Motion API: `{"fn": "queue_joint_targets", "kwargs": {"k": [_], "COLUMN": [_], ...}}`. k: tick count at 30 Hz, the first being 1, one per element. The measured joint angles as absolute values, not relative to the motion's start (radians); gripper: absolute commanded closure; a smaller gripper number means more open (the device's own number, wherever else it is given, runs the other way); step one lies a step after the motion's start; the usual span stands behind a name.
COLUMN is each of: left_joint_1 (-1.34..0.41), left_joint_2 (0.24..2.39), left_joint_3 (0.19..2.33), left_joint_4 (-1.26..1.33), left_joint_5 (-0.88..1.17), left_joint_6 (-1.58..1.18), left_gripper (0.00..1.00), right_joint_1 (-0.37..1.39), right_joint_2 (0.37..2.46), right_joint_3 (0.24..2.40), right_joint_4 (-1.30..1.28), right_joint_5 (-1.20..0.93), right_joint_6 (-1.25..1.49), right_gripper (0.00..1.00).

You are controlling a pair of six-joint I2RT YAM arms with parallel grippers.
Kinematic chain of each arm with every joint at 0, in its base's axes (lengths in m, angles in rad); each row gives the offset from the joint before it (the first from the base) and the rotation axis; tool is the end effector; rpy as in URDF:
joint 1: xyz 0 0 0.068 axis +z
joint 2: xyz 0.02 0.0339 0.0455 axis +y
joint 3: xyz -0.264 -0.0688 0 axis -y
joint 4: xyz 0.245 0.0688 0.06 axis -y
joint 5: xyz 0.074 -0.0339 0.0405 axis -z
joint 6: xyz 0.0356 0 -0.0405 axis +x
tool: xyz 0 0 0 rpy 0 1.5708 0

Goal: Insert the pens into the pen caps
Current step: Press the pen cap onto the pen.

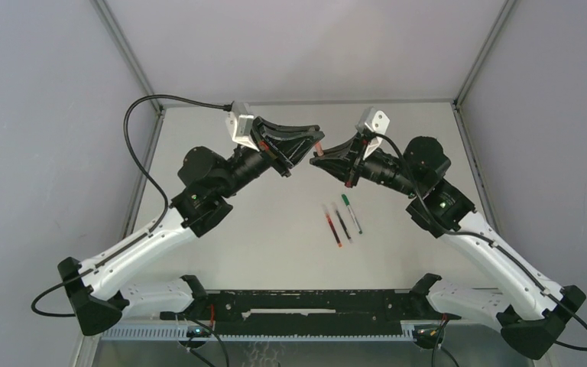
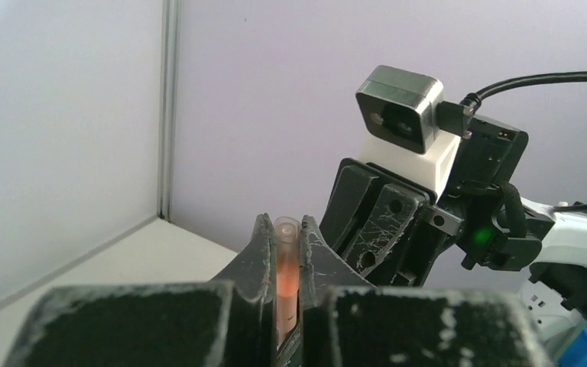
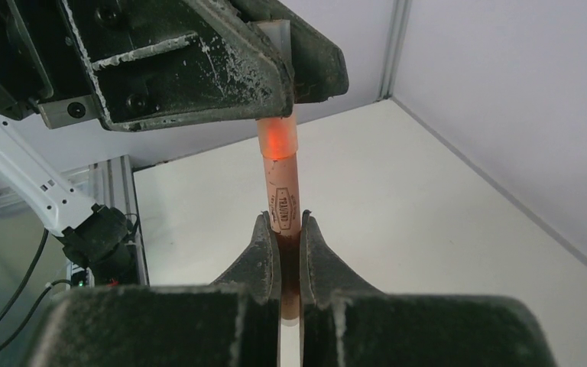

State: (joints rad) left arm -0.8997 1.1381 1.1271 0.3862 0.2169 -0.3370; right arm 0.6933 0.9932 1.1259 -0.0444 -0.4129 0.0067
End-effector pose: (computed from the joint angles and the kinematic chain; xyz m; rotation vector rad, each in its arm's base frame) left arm 0.1533 -0.2054 0.4503 0.5517 1.1721 -1.2025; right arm 0.1577 0.1496 0.4360 -0.8352 1.3082 0.8644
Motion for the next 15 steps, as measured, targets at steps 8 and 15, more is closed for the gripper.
{"fn": "queue_joint_targets", "kwargs": {"k": [8,15], "left_joint_1": [-0.922,-0.941], "left_joint_2": [1.151,1.154], "left_joint_3": [1.128,1.137], "left_joint_4": [0.452,0.501], "left_joint_5": [0.196,0.194], "left_joint_6": [-0.263,-0.233], "left_gripper": [1.0,1.0], "right_joint_1": [0.672,0.667], "right_joint_2": [1.059,1.085], "right_joint_3": [1.261,1.363], "right_joint_4": [-0.153,-0.251], "right_joint_5": [-0.479,-0.501], "right_joint_6": [-0.061,-0.134], "right_gripper": [1.0,1.0]}}
